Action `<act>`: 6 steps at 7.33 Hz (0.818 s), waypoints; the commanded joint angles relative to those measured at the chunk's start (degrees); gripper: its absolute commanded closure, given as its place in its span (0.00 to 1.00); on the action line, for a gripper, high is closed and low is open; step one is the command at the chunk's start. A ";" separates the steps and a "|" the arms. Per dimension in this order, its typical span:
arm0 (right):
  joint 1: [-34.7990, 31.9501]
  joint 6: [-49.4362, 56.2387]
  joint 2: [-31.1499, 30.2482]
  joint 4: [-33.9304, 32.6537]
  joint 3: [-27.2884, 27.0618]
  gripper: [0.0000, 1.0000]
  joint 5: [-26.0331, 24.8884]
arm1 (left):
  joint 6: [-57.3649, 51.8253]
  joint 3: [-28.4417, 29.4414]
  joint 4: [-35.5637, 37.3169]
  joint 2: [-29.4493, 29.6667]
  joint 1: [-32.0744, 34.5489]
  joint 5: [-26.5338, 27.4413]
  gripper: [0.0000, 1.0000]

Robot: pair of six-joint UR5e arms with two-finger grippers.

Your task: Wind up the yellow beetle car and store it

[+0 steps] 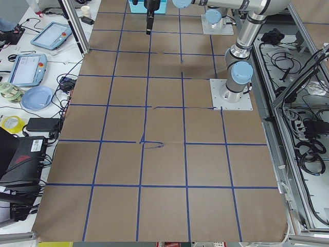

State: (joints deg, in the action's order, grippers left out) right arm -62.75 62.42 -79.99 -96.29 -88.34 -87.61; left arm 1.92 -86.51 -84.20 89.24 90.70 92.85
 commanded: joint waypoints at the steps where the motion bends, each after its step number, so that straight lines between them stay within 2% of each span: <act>1: -4.03 -14.28 -3.75 4.08 -0.33 0.00 1.65 | 0.01 -0.06 0.00 -0.03 0.00 -0.03 0.00; 6: -17.56 -39.95 -7.02 5.85 -0.69 0.00 2.88 | 0.01 -0.15 -0.09 -0.29 0.00 -0.03 0.00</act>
State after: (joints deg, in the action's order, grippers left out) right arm -76.89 29.24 -86.53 -90.41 -88.96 -84.72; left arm 1.90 -86.69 -84.26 89.04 90.70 92.84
